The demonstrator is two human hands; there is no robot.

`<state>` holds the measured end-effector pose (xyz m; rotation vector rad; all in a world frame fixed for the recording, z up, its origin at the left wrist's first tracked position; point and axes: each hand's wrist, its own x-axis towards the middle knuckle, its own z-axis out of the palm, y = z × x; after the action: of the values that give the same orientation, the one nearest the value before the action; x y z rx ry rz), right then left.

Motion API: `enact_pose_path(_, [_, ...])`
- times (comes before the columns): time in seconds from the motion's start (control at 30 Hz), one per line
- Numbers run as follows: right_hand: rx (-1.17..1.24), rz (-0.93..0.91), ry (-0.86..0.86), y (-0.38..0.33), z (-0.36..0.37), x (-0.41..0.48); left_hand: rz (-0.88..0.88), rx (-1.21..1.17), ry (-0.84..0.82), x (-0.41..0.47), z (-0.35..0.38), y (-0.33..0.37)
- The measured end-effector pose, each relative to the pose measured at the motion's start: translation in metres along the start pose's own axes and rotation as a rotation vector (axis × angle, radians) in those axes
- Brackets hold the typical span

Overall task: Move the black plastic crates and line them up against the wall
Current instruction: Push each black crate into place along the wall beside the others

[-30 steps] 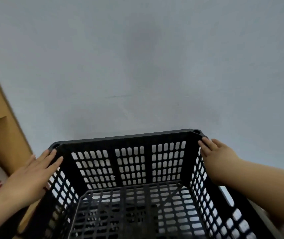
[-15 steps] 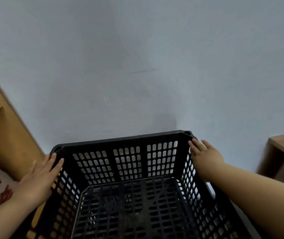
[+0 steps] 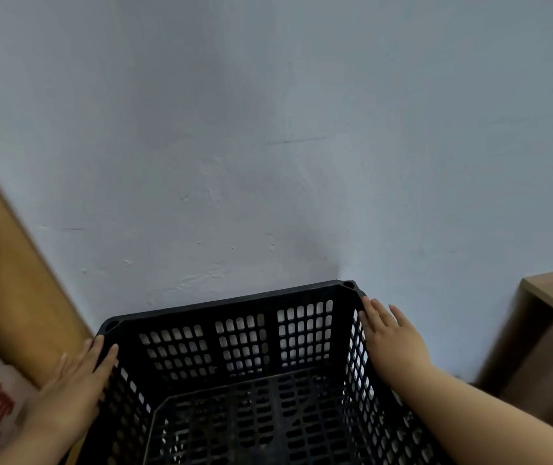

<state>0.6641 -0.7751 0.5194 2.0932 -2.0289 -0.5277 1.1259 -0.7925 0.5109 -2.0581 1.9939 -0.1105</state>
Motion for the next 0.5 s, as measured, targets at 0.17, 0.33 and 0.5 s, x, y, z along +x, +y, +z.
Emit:
enact_pose_path(0.17, [0.110, 0.082, -0.012, -0.011, 0.005, -0.007, -0.010, -0.006, 0.031, 0.002, 0.001, 0.005])
enact_pose_path(0.33, [0.198, 0.112, 0.018, -0.015, 0.012, -0.017, -0.057, -0.040, 0.019, -0.006, 0.004, 0.007])
enact_pose_path(0.5, [0.317, 0.149, 0.053, -0.015, 0.017, -0.022, -0.072, -0.202, 0.013, -0.008, 0.012, 0.001])
